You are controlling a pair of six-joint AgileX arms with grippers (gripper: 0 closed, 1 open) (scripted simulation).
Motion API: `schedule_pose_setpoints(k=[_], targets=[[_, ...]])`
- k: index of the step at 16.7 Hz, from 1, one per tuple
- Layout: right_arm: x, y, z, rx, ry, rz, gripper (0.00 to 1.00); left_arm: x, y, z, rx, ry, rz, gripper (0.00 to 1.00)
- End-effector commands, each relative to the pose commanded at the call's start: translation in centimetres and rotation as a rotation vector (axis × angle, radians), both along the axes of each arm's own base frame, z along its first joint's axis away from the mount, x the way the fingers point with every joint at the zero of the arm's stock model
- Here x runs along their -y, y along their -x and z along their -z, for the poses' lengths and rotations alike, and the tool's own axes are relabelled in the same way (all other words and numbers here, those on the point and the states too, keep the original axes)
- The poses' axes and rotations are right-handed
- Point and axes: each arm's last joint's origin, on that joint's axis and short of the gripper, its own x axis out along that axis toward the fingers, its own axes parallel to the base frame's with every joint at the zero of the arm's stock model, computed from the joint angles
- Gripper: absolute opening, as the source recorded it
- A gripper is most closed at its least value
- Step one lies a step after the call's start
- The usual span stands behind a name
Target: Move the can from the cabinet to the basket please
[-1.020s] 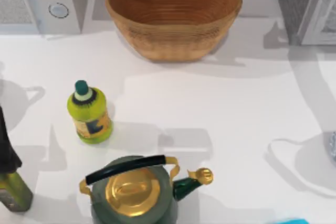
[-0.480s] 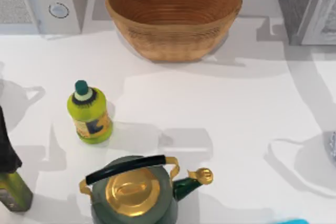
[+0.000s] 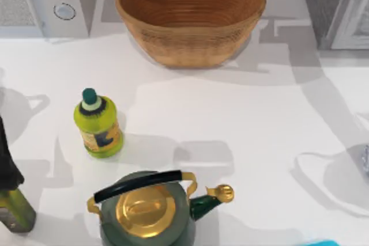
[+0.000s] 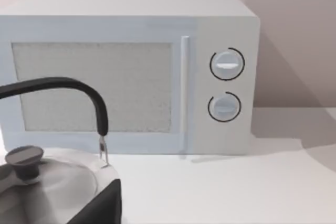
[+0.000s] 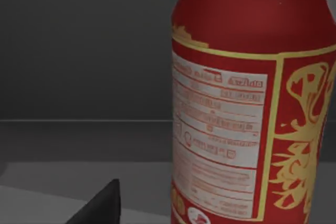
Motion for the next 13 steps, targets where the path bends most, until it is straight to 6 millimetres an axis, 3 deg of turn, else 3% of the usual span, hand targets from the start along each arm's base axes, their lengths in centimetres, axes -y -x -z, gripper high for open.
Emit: schedule_pose_setpoints(k=[6, 11, 13], targets=[[-0.1, -0.4, -0.1, 0.003, -0.001, 0.000, 1.00, 0.0, 0.0, 0.0, 0.000, 0.000, 0.000, 1.00], [-0.3, -5.1, -0.1, 0.000, 0.000, 0.000, 1.00, 0.0, 0.0, 0.0, 0.000, 0.000, 0.000, 1.00], [-0.2, -6.0, -0.1, 0.002, 0.000, 0.000, 1.00, 0.0, 0.0, 0.0, 0.000, 0.000, 0.000, 1.00]])
